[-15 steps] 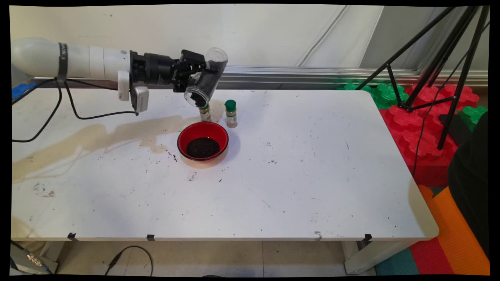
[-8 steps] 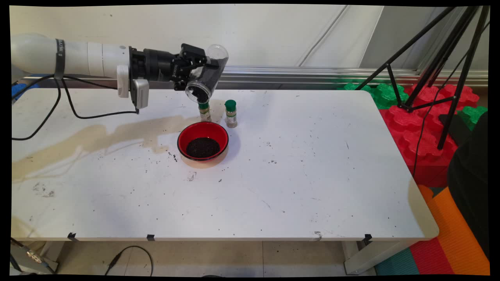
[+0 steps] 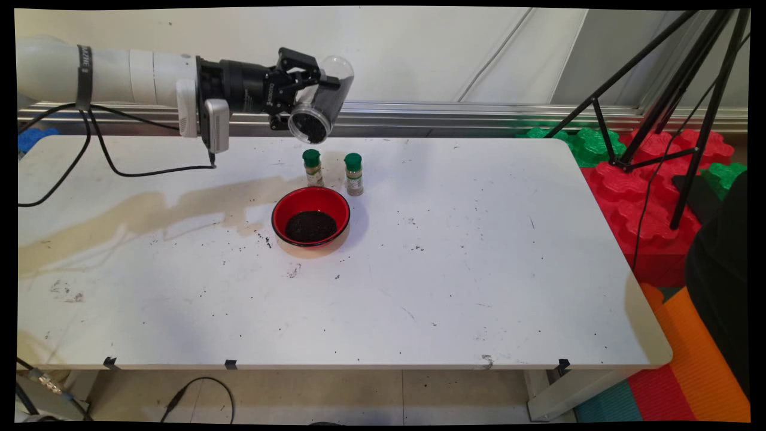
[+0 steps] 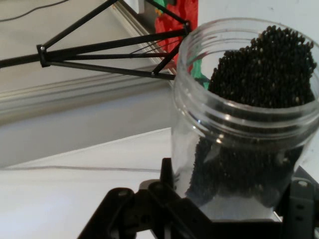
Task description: Pour the black seasoning powder in the red bowl
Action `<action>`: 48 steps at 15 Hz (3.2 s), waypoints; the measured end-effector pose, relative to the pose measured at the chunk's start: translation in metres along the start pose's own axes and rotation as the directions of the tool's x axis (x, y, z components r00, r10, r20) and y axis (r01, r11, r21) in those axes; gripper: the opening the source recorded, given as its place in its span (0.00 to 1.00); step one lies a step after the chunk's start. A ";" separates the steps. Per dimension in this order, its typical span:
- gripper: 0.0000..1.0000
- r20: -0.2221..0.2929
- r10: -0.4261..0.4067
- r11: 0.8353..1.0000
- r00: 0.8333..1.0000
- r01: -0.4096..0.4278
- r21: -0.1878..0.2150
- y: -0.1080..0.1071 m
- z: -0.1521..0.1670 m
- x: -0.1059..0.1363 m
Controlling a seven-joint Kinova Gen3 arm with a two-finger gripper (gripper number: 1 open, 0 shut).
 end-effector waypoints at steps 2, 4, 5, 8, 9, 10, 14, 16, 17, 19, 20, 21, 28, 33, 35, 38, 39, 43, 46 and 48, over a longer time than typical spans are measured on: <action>0.00 0.001 -0.026 1.000 1.000 0.026 0.000 -0.006 0.000 0.001; 0.00 0.001 -0.068 0.998 0.998 0.068 -0.001 -0.013 0.000 0.004; 0.00 0.002 -0.087 0.996 0.996 0.087 -0.002 -0.017 0.000 0.005; 0.00 0.001 -0.134 0.991 0.991 0.134 -0.007 -0.024 0.001 0.008; 0.00 0.000 -0.153 0.988 0.988 0.153 -0.009 -0.028 0.001 0.010; 0.00 -0.001 -0.167 0.986 0.986 0.167 -0.011 -0.030 0.001 0.011; 0.00 -0.005 -0.253 0.967 0.967 0.253 -0.024 -0.042 0.001 0.017; 0.00 -0.010 -0.297 0.954 0.955 0.297 -0.035 -0.046 0.001 0.021; 0.00 -0.013 -0.315 0.948 0.949 0.315 -0.040 -0.048 0.001 0.023; 0.00 -0.016 -0.347 0.937 0.938 0.346 -0.048 -0.051 0.002 0.026; 0.00 -0.018 -0.360 0.932 0.933 0.358 -0.052 -0.052 0.002 0.027; 0.00 -0.019 -0.379 0.924 0.925 0.377 -0.058 -0.054 0.002 0.029; 0.00 -0.038 -0.549 0.832 0.835 0.542 -0.113 -0.061 0.007 0.041; 0.00 -0.054 -0.650 0.755 0.758 0.637 -0.156 -0.062 0.010 0.049; 0.00 -0.060 -0.690 0.718 0.721 0.672 -0.179 -0.062 0.010 0.052; 0.00 -0.066 -0.750 0.655 0.659 0.725 -0.214 -0.062 0.012 0.057; 0.00 -0.068 -0.773 0.628 0.631 0.745 -0.226 -0.061 0.013 0.058; 0.00 -0.068 -0.852 0.516 0.519 0.813 -0.270 -0.059 0.017 0.062; 0.00 -0.060 -0.893 0.442 0.446 0.845 -0.300 -0.056 0.020 0.065; 0.00 -0.050 -0.919 0.387 0.392 0.864 -0.322 -0.052 0.023 0.066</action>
